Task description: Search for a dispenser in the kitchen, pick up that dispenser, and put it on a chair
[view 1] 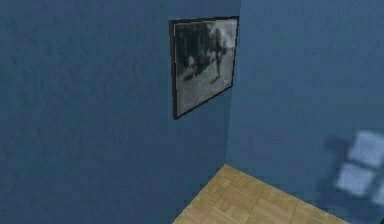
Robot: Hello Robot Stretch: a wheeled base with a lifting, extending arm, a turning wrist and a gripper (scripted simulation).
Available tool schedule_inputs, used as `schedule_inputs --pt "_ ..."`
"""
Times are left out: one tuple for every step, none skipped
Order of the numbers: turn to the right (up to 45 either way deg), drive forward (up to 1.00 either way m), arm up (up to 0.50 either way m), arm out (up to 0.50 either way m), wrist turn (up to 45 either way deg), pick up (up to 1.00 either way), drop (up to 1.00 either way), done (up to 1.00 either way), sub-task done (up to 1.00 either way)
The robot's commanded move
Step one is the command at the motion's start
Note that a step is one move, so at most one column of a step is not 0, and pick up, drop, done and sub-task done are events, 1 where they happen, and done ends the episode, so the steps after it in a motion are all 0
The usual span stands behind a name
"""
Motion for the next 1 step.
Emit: schedule_inputs --pt "0.0 0.00 0.10 0.00 0.0 0.00 0.00 0.00 0.00"
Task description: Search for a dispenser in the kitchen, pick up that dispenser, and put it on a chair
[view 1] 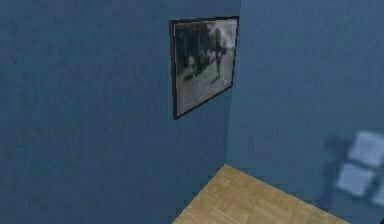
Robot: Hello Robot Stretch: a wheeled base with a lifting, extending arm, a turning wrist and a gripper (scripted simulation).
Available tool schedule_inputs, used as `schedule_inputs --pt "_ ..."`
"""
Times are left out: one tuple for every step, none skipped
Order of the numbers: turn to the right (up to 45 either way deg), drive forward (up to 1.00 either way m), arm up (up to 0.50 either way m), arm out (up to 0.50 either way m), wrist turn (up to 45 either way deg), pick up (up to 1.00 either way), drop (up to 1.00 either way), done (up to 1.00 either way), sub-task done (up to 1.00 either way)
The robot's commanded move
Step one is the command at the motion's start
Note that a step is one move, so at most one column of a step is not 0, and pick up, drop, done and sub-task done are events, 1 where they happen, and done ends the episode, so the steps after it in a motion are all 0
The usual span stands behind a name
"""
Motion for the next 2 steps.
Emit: schedule_inputs --pt "0.0 0.00 0.06 0.00 0.0 0.00 0.00 0.00 0.00" --pt "0.0 0.00 0.00 0.00 -45.0 0.00 0.00 0.00 0.00"
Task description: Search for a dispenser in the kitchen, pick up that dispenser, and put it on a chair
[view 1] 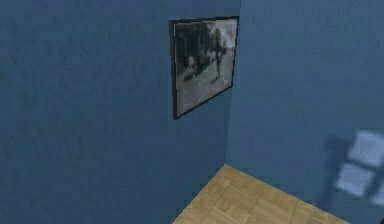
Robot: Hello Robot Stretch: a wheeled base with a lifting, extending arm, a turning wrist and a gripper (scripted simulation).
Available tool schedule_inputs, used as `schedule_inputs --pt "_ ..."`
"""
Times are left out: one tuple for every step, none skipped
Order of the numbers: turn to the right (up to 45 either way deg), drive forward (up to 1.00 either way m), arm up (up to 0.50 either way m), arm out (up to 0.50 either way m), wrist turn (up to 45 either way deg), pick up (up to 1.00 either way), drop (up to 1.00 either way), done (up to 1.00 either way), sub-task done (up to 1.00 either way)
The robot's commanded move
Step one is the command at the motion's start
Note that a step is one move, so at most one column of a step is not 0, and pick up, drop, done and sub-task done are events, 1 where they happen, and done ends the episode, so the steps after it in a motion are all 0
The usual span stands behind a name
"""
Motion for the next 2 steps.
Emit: schedule_inputs --pt "0.0 0.00 0.00 0.00 -45.0 0.00 0.00 0.00 0.00" --pt "0.0 0.00 0.00 -0.48 0.0 0.00 0.00 0.00 0.00"
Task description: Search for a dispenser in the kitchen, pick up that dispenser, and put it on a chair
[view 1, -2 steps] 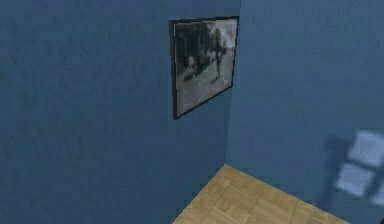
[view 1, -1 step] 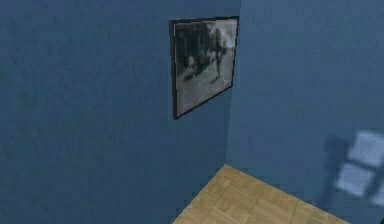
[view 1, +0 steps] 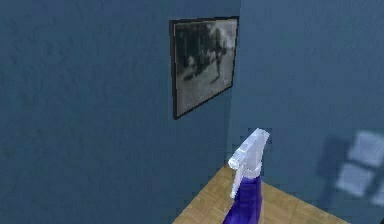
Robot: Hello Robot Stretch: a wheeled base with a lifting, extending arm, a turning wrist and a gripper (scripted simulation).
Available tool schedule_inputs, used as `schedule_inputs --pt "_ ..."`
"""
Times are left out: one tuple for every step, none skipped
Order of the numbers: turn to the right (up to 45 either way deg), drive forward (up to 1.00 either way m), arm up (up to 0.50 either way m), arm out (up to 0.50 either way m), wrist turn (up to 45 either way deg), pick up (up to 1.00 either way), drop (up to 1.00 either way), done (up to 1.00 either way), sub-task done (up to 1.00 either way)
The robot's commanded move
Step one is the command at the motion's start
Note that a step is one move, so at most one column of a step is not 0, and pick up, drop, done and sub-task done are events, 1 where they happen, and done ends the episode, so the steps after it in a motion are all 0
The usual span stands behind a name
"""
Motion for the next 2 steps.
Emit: schedule_inputs --pt "-45.0 0.00 0.00 0.00 0.0 0.00 0.00 0.00 0.00" --pt "-45.0 0.00 0.00 0.00 0.0 0.00 0.00 0.00 0.00"
